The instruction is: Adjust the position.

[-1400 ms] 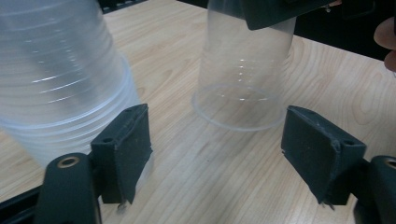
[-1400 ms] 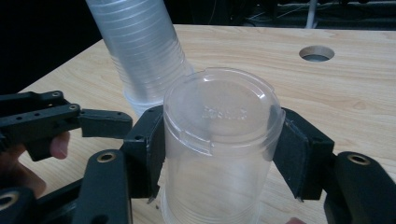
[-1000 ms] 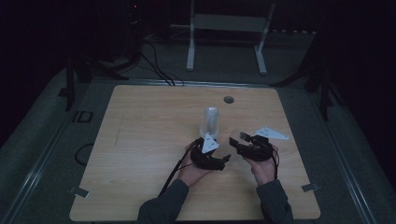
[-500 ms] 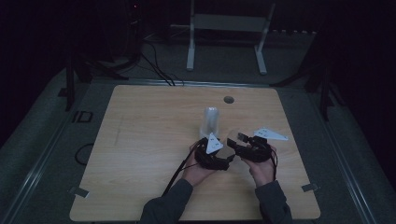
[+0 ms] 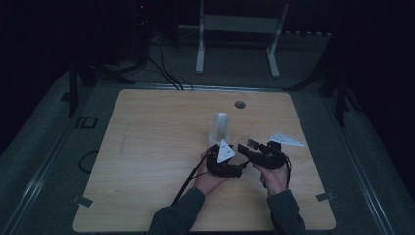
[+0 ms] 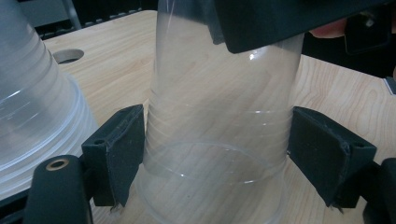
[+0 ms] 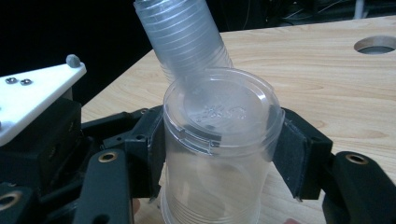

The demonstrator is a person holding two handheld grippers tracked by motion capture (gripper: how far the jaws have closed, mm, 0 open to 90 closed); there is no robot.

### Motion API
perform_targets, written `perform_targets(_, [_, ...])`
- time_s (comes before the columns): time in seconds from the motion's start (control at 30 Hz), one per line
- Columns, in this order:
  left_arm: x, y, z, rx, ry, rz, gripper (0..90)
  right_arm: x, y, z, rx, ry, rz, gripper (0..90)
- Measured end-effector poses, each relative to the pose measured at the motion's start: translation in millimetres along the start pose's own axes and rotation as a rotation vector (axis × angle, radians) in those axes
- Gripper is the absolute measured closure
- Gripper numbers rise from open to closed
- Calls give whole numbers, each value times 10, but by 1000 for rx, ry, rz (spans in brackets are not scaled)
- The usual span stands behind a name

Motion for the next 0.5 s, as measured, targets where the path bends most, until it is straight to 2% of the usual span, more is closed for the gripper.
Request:
perform_targets(0.23, [1, 0, 4, 1, -2, -1, 210, -2, -9, 1, -17, -1, -16, 406])
perform_targets(0.5, [18, 19, 18, 6, -11, -15, 198, 15, -33, -30, -67, -12, -48, 411])
Point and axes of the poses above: each handheld gripper's, and its own axes: x roughly backward along the jaws, z roughly out of its underside, y roughly to its left, the point moved 7 cm from there along -x, roughly forward along the jaws, and after that the axes turned 11 degrees about z, right-handed, at the moved point
